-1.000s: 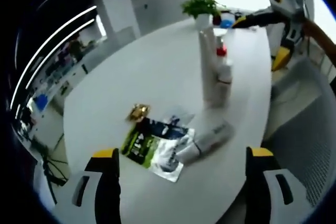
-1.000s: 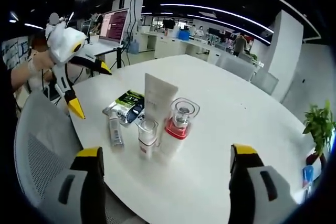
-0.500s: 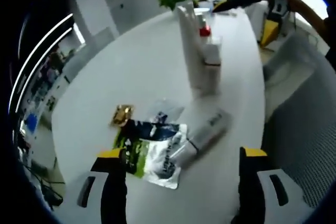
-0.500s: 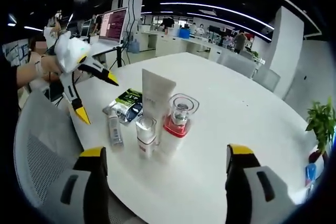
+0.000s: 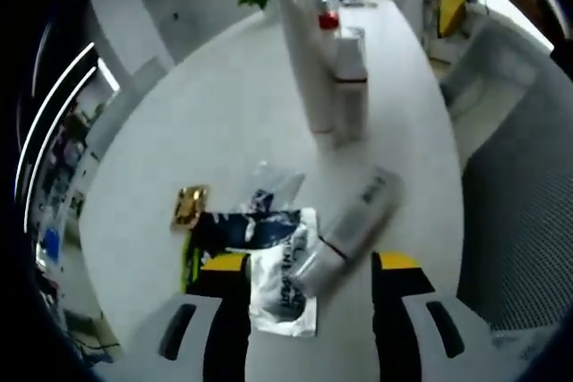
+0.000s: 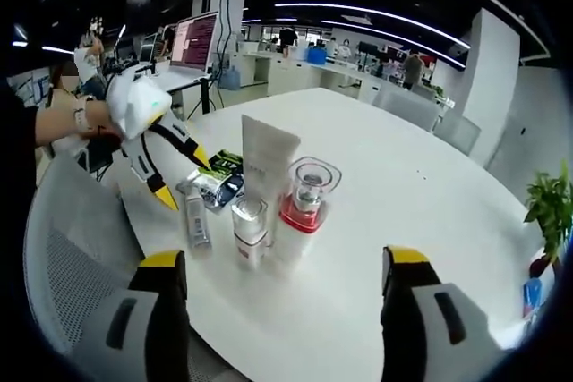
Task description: Arrange the skincare products in the storage area until every visible bottle or jar stands upright without overlapping.
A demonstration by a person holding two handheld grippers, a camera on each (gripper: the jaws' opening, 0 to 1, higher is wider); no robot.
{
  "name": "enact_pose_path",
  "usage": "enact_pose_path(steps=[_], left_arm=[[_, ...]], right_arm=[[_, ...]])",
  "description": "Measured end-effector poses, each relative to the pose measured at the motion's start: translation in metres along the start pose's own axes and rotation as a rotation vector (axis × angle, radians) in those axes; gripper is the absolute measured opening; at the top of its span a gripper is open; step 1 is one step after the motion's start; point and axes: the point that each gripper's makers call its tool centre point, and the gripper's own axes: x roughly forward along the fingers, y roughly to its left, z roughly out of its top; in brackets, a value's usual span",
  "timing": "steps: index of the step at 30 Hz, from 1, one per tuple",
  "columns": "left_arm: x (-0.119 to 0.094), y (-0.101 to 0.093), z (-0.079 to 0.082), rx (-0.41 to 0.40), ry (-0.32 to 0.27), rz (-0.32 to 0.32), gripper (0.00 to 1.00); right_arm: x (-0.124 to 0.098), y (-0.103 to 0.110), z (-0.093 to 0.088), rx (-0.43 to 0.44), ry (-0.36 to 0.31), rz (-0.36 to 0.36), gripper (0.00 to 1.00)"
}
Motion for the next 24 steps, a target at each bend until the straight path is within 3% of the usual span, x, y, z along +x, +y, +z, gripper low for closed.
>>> enact_pose_path(steps=[5, 24], left_arm=[[0.012, -0.005, -0.005, 0.073, 0.041, -0.033, 0.41], [0.020, -0.017, -0.013, 0.104, 0.068, -0.133, 0.16]], right_arm=[[0.000, 0.000, -0.001, -0.001, -0.001, 0.000, 0.90], [-0.002, 0.007, -0.007, -0.009, 0.015, 0.022, 0.88]])
